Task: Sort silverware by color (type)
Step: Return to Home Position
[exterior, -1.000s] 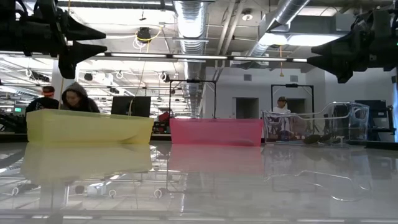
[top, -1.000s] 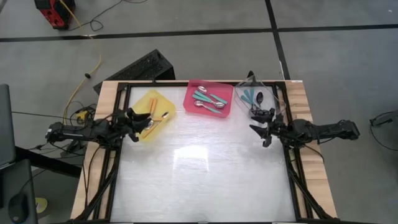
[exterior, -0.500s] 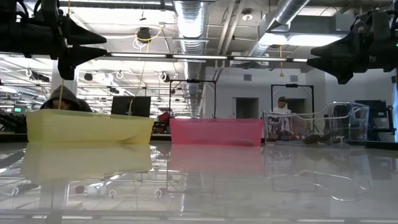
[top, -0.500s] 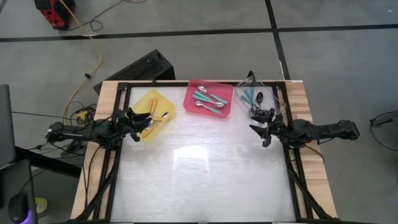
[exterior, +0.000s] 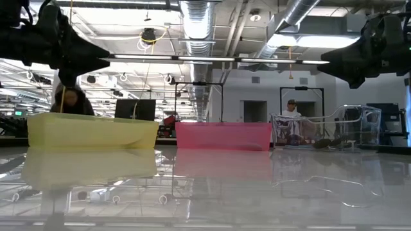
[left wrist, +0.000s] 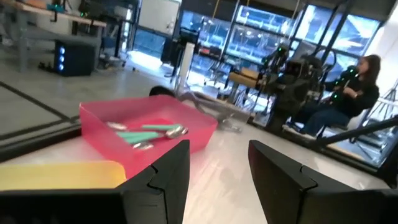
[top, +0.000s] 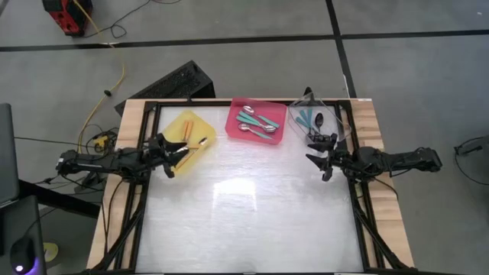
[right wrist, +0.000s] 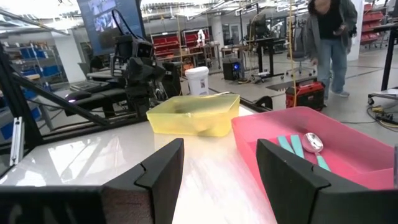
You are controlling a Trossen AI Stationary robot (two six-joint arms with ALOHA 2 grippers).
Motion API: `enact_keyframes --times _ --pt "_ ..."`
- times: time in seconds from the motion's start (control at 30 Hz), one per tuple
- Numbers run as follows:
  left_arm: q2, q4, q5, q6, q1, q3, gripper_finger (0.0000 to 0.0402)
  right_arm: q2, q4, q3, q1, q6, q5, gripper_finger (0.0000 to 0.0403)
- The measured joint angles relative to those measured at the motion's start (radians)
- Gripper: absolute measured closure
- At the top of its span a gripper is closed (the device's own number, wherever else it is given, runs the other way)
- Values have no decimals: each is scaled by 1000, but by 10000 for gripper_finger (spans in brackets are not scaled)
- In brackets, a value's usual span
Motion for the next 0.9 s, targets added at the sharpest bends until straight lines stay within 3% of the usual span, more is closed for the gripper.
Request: enact_keyframes --times 0.17,0.37,0.63,0.77,0.9 --pt "0 -41 26 -5 0 -4 253 0 1 0 0 0 0 176" --pt "0 81 123 65 -13 -44 253 0 1 0 0 2 0 176" --pt "-32 -57 71 68 -16 10 253 0 -2 0 0 18 0 176" --pt "-22 -50 27 68 -15 -2 253 0 -3 0 0 4 -1 176" --pt "-18 64 75 106 -15 -37 253 0 -13 -1 1 -17 -1 176"
